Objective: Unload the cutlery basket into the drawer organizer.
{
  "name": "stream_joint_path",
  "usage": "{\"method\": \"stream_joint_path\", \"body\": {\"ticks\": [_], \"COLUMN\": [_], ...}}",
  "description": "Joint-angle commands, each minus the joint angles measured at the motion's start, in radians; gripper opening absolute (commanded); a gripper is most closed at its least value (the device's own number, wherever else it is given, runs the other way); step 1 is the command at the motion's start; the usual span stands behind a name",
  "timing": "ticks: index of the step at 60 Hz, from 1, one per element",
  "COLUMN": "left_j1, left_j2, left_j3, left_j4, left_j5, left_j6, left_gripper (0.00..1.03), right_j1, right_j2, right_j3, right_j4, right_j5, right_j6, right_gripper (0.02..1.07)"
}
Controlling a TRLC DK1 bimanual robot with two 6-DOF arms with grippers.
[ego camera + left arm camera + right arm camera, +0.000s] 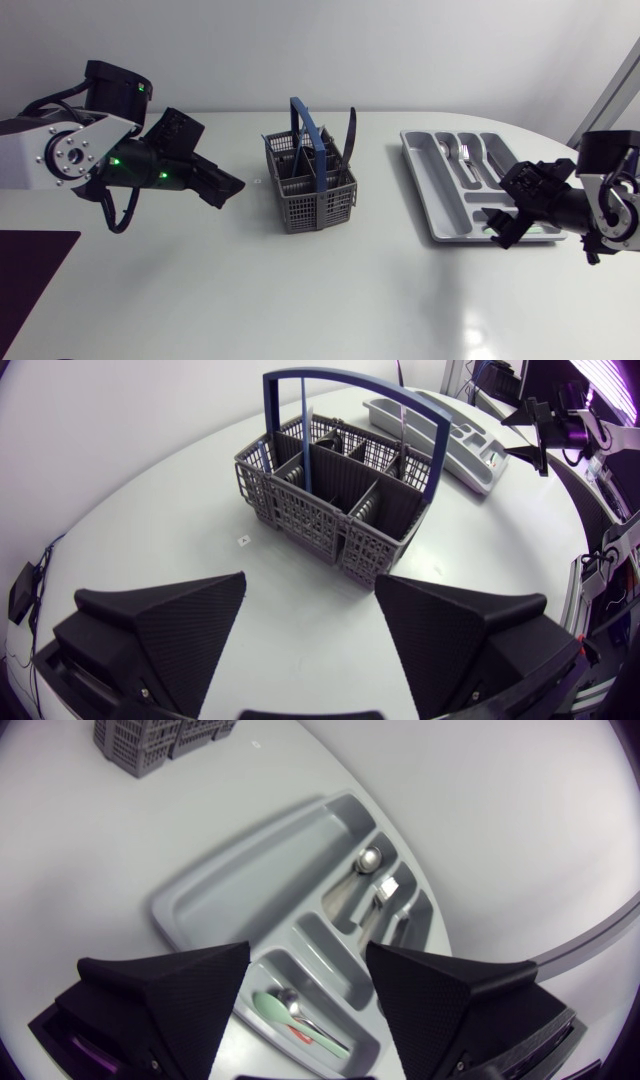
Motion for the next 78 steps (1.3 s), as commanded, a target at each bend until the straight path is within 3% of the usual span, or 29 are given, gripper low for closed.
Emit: {"method": "stream_joint_path", "body": {"ticks": [1,15,28,52,66,78], "left_j1": [0.004,-0.006,-0.008,0.093,0.119,0.156], "left_j2": [0.023,0.054,0.141,0.412,0.434,0.386], "left_j3": [0.023,0.017,0.054,0.324,0.311,0.251], "left_j4": [0.016,0.036,0.093,0.139,0.151,0.16], "left_j5": [-0.002,0.003,0.003,0.035,0.059,0.092], "left_j6": [-0.002,0.001,-0.007,-0.086,-0.085,-0.082], "left_gripper": [0.9,0.9,0.9,0.87,0.87,0.87], "right_j1": [0.081,0.305,0.404,0.539,0.569,0.687], "right_j2": [-0.017,0.031,0.25,0.355,0.396,0.296], "right_j3": [0.044,0.14,0.314,0.443,0.541,0.482], "right_j4": [-0.051,-0.105,-0.111,-0.157,-0.243,-0.24], "right_j5": [0.012,0.024,0.038,0.049,0.041,0.063], "right_j6": [0.154,0.383,0.558,0.708,0.795,0.805], "right_gripper": [0.88,0.88,0.88,0.87,0.87,0.87]}}
